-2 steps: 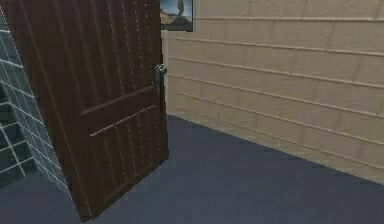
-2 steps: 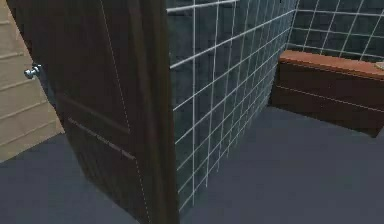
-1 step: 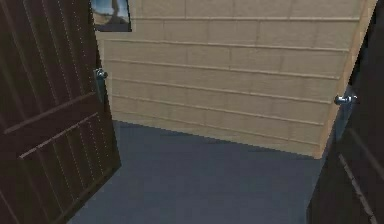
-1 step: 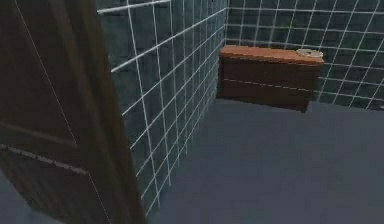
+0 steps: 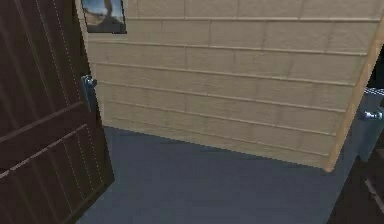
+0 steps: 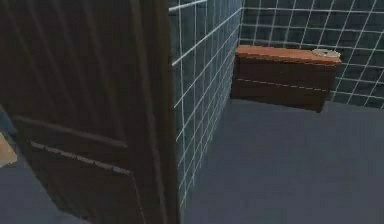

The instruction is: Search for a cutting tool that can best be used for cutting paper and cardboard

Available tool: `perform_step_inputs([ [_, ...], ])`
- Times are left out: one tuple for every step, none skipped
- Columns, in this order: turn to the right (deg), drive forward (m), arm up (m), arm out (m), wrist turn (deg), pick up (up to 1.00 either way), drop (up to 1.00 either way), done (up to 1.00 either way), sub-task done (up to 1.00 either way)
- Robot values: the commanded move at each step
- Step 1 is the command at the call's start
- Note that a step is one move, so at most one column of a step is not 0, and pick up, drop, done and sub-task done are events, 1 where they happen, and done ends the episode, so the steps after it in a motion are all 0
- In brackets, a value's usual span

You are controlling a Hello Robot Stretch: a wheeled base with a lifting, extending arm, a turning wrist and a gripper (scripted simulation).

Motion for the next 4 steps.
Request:
perform_step_inputs([
  [6.0,0.00,0.00,0.00,0.0,0.00,0.00,0.00,0.00],
  [0.0,0.85,0.00,0.00,0.0,0.00,0.00,0.00,0.00],
  [30.0,0.00,0.00,0.00,0.0,0.00,0.00,0.00,0.00],
  [0.0,0.70,0.00,0.00,0.0,0.00,0.00,0.00,0.00],
])
